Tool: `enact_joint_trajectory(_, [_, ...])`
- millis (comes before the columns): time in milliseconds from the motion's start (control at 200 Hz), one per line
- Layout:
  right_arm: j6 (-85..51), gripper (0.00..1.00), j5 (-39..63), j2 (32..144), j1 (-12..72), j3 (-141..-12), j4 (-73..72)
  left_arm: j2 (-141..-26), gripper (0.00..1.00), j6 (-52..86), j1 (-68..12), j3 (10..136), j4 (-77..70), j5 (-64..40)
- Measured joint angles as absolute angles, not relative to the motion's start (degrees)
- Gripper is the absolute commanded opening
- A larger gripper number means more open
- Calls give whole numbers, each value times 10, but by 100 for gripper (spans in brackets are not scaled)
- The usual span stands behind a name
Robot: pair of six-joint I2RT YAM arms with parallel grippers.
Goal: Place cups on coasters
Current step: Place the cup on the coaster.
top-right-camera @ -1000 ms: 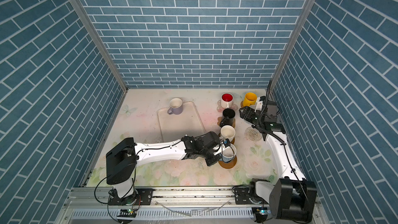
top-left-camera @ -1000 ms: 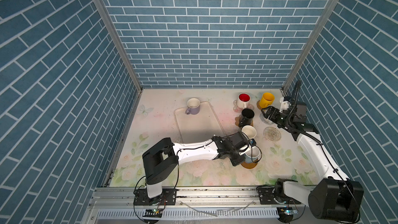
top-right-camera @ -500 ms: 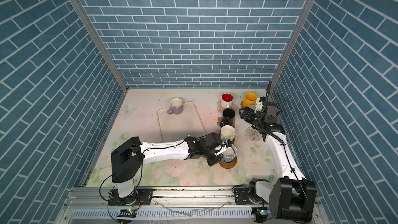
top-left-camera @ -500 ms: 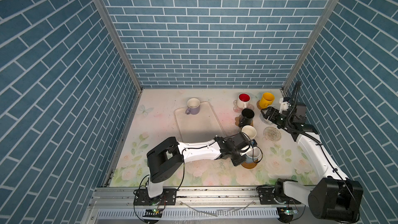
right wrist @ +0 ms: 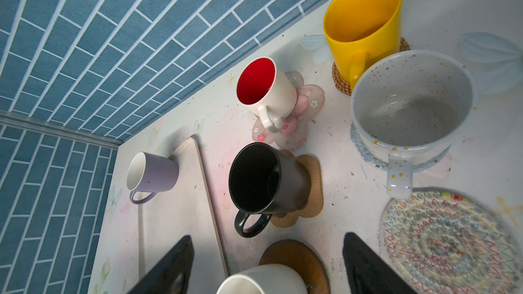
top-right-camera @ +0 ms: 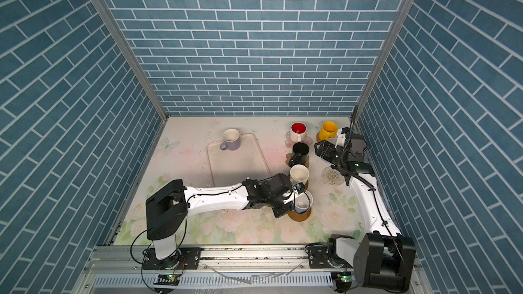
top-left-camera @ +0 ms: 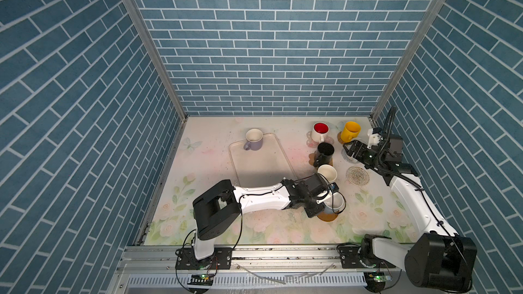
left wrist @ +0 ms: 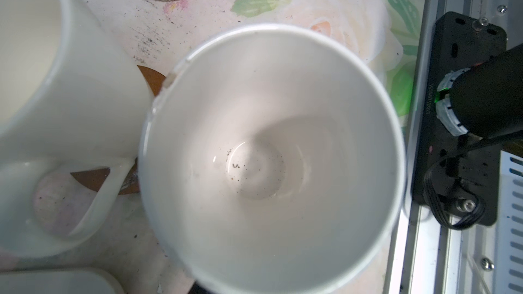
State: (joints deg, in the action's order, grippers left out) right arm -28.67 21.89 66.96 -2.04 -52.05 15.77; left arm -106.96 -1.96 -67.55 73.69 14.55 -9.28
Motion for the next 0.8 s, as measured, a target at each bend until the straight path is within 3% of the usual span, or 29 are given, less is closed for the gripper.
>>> enact_joint_trajectory(180, [-287,83,219,670,-21,-521,158,-1067,63,-24,-676,736,142,-92])
enact_joint_trajectory(410, [-282,83,206,668,-22,-521,170,-1026,79,-35,-677,728,147,-70])
enact_joint_trajectory(800, [-281,82,195,656,-22,-521,194,-909,87,-45,-677,692,162,6])
